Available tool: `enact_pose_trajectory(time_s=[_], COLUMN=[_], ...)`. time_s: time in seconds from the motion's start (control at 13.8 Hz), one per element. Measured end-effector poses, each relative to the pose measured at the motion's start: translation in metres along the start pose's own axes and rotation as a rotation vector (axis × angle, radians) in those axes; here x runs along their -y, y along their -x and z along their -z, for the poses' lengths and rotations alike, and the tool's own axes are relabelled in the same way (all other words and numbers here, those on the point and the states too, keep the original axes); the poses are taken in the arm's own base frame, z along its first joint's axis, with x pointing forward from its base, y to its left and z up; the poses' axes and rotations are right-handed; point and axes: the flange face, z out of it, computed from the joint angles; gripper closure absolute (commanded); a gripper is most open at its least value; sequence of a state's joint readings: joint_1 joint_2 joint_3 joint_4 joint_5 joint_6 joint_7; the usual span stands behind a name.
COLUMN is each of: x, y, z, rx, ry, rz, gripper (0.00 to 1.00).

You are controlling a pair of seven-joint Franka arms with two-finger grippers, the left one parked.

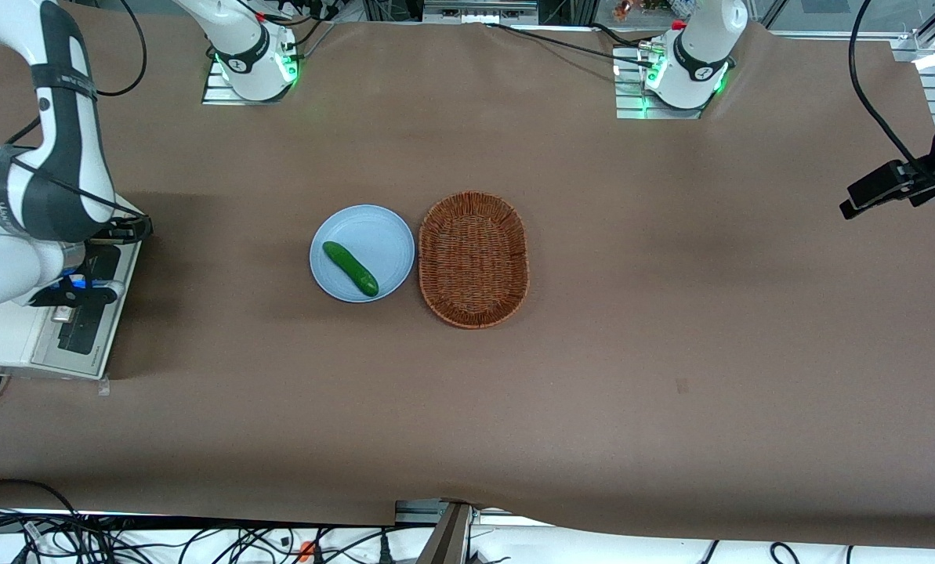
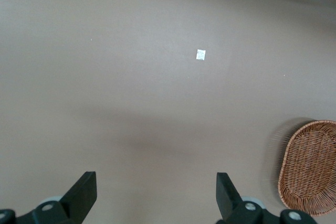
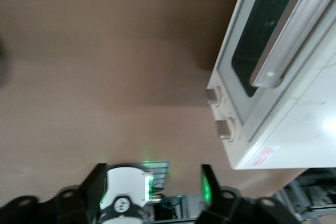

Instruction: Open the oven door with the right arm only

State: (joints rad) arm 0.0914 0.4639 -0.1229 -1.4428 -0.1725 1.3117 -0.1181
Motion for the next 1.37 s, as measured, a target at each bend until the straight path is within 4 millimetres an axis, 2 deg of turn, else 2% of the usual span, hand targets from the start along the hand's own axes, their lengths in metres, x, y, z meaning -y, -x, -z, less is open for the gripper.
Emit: enact_pose_trajectory(time_s=[0.22,0.29,0.79,1.37], x=[0.008,0.007,-0.012,-0.040], y=[-0.015,-0.020,-0.051,-0.054], z=[-0.004,-0.007,-0.028,-0.028], rx=[-0.019,-0.023,-0.017,-0.019], ry=[0.088,0.112,0.276,0.336], rz=[0.108,0.156,0.416,0.537], gripper=[0.96,1.00,1.00,1.00])
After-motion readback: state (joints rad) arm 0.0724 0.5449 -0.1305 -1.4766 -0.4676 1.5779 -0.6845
